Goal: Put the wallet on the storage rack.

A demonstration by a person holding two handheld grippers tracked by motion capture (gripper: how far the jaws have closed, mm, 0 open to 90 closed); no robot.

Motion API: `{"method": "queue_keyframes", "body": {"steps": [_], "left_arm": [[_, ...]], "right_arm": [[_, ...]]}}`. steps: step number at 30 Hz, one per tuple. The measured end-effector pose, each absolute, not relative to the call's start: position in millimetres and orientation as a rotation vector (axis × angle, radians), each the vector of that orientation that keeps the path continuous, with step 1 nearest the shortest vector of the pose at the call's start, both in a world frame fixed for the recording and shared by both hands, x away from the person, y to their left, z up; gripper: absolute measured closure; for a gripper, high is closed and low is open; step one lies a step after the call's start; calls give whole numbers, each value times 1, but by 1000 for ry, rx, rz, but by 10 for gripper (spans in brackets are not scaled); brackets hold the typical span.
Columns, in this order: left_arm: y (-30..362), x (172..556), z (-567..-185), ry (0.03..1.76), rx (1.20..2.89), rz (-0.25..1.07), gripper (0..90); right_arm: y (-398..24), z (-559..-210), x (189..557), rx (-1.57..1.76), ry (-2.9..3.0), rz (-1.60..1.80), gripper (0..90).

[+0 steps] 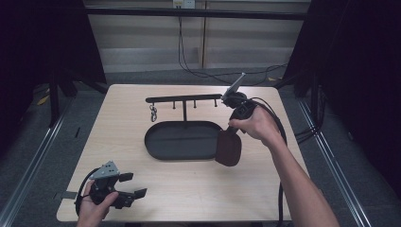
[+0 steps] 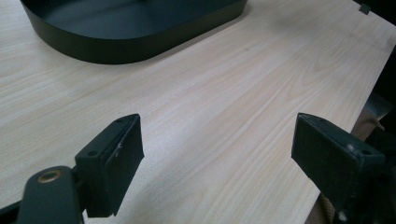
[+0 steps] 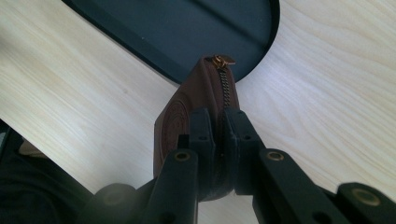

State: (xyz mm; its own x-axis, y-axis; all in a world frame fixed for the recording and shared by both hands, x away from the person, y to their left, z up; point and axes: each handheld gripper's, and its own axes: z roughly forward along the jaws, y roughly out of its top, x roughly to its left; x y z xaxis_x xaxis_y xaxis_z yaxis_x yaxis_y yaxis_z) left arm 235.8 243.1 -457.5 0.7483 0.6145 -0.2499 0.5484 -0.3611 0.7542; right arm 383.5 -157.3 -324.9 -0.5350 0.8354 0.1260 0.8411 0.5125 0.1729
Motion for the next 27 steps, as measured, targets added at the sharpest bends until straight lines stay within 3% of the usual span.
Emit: {"method": "queue_keyframes", "body": {"steps": [27], "left_arm": [[245, 236, -457, 880, 2044, 85, 166]], "right_arm": [[-157, -323, 418, -1684, -2604, -544, 831]]}}
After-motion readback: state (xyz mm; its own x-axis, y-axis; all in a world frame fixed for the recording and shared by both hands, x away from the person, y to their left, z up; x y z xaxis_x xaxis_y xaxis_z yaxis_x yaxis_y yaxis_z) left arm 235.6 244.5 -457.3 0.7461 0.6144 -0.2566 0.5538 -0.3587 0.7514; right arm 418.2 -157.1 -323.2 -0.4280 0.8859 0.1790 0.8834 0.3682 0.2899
